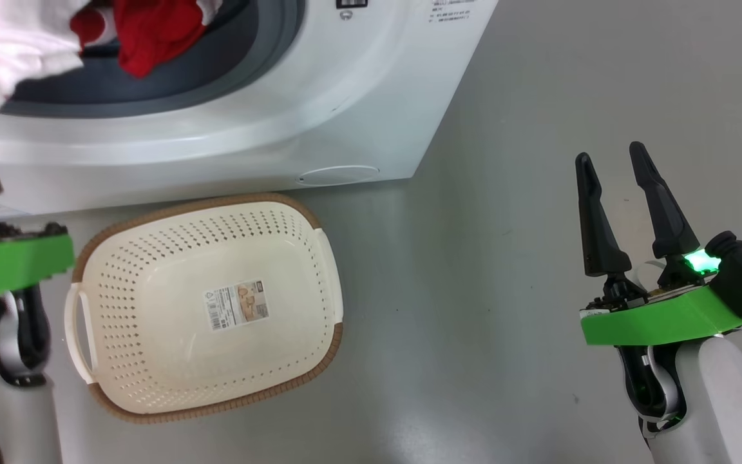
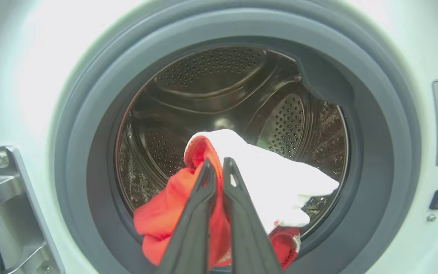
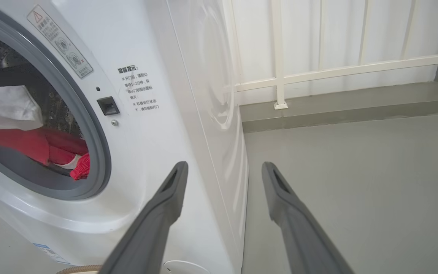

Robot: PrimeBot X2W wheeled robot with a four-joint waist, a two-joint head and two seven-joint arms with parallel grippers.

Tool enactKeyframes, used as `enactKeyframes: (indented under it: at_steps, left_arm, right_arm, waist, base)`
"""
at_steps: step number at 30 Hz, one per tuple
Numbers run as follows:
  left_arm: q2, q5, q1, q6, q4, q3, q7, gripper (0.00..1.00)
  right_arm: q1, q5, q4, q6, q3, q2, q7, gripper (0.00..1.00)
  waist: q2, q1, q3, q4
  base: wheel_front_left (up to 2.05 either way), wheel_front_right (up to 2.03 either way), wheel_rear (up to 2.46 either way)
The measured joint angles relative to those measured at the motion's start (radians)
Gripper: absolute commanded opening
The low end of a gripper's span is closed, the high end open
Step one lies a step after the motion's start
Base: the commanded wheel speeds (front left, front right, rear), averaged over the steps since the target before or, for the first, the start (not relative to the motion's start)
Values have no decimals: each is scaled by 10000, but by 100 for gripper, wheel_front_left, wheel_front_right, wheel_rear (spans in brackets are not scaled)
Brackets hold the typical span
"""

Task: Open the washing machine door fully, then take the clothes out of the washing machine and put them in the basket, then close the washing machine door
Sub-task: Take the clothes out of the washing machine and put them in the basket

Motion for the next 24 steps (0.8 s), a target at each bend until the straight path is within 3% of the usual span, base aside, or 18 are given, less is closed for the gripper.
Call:
enactKeyframes:
  at_steps: [24]
  left_arm:
    - [-679,679,2215,-94,-2596,-832,-31,0]
  right_arm:
    - [413,-56,226,0,-54,0,0,100]
  waist:
    - [0,0,-1182,476]
  base:
    - [0,0,0]
